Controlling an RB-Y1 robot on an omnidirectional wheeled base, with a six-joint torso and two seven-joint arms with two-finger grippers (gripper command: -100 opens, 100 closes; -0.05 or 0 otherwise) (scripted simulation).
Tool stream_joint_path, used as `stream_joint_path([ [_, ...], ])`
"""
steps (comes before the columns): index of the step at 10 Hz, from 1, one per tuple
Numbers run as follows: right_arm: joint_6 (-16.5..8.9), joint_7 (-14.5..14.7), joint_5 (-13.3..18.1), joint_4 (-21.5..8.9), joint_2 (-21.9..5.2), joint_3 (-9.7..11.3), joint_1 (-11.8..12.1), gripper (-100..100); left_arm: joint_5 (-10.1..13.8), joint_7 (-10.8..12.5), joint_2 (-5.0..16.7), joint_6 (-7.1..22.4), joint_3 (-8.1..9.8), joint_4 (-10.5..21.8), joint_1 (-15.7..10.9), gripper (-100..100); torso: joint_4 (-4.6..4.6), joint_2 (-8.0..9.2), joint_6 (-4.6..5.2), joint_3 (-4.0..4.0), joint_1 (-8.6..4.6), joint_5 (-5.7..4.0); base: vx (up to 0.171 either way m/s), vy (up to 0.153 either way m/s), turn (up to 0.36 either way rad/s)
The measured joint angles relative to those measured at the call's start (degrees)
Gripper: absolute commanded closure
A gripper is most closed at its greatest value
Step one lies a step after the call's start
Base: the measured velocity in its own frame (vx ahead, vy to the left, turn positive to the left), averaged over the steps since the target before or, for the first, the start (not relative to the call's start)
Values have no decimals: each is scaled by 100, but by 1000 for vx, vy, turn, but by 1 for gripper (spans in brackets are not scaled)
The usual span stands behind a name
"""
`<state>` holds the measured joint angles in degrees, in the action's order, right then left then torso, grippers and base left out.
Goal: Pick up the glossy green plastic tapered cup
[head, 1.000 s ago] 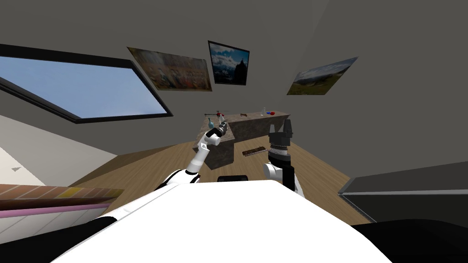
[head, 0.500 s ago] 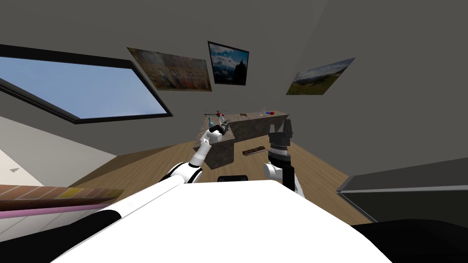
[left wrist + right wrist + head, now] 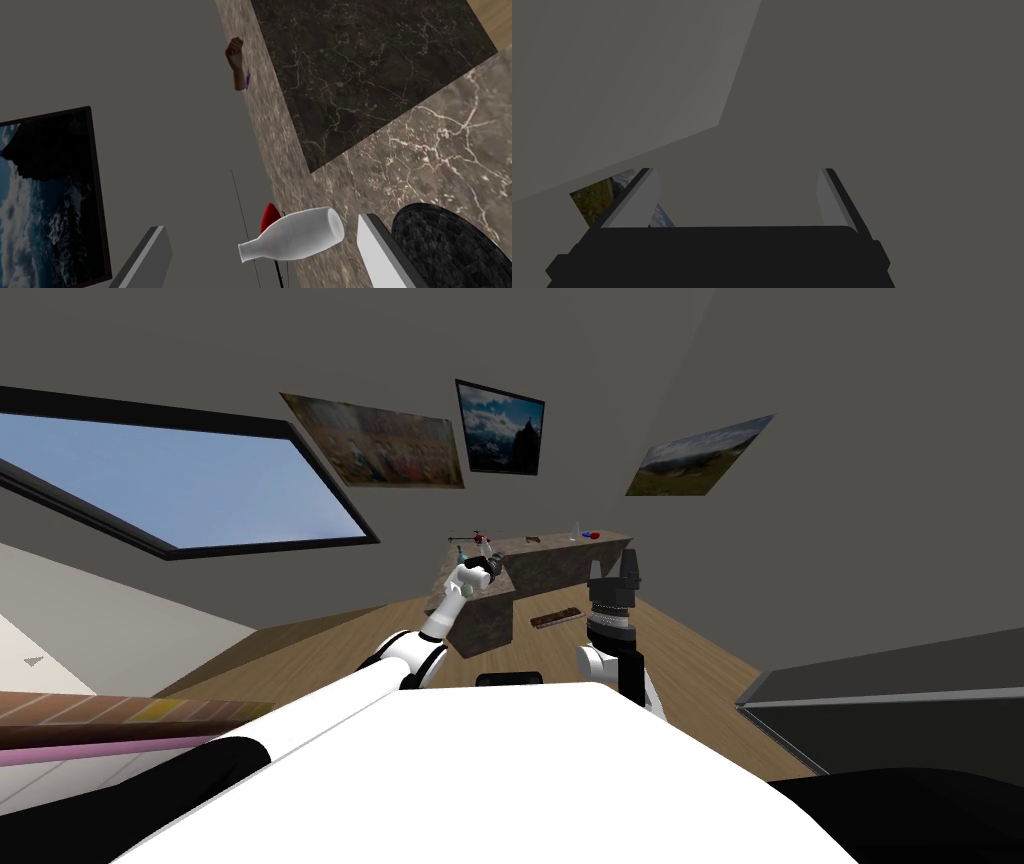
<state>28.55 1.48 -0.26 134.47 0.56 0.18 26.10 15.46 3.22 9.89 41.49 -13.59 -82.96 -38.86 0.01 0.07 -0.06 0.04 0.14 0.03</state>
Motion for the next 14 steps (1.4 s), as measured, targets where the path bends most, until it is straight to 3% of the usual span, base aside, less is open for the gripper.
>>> stream_joint_path([
  [7, 0, 0, 0, 0, 0, 0, 0, 0, 195, 25, -17, 1082, 66, 1267, -1152, -100, 0, 0, -1, 0, 8, 2, -14, 46, 2],
  [14, 0, 0, 0, 0, 0, 0, 0, 0, 291, 43, -21, 2039, 194, 2426, -2039, -100, -1, -1, -2, -1, 7, 3, -12, 58, 12],
])
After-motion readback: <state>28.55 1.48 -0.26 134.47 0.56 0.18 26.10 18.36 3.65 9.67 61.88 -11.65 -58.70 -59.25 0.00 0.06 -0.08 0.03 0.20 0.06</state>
